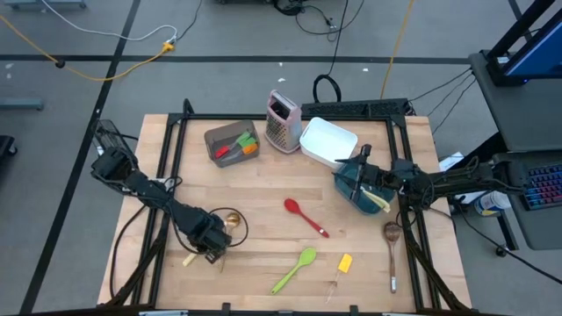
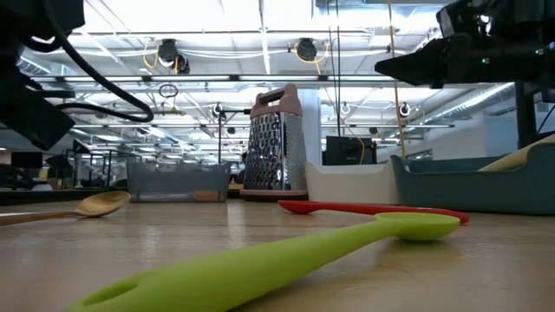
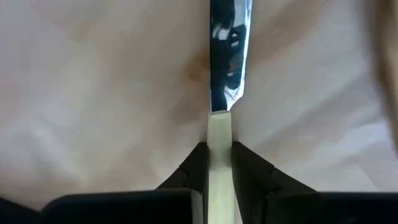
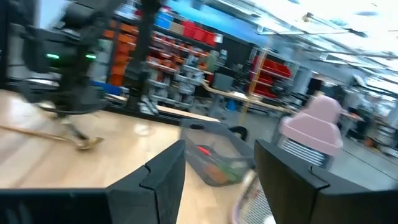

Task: Pick & Place Kitchen Items
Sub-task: Put the yellow table knife into the blue bin

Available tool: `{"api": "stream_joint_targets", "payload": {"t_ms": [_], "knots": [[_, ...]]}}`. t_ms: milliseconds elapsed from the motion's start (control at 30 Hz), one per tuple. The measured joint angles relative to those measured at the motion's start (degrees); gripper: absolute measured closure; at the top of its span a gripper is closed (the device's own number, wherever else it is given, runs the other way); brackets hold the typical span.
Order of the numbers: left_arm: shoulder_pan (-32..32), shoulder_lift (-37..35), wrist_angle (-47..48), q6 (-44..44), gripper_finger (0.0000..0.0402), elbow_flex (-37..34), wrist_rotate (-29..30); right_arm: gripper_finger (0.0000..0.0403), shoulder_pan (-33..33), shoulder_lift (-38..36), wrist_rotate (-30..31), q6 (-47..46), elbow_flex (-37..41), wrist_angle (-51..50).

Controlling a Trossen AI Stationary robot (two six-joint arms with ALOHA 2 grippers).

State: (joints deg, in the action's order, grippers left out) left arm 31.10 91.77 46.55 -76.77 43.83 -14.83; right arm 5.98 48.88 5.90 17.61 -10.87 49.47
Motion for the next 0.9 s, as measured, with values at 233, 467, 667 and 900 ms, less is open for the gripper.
{"api": "stream_joint_targets", "payload": {"t_ms": [233,467,667,900], "knots": [[-0.07,-7.44,9.58,-2.67,0.0379,-0.49,9.27,0.022,-0.02,0.0,-3.45,0.15,0.0,0.0],[-0.05,-20.31,10.92,-6.39,0.0369,-0.37,30.74,0.022,-0.02,0.0,-3.14,-0.62,0.0,0.0],[-0.99,-25.5,1.19,6.53,0.0375,-0.24,49.16,0.022,-0.02,0.01,-3.09,-3.86,0.0,0.54],[-5.81,-25.26,-18.31,32.06,0.0368,-0.22,54.03,0.022,-0.04,0.02,-3.13,-8.84,0.0,1.28]]}}
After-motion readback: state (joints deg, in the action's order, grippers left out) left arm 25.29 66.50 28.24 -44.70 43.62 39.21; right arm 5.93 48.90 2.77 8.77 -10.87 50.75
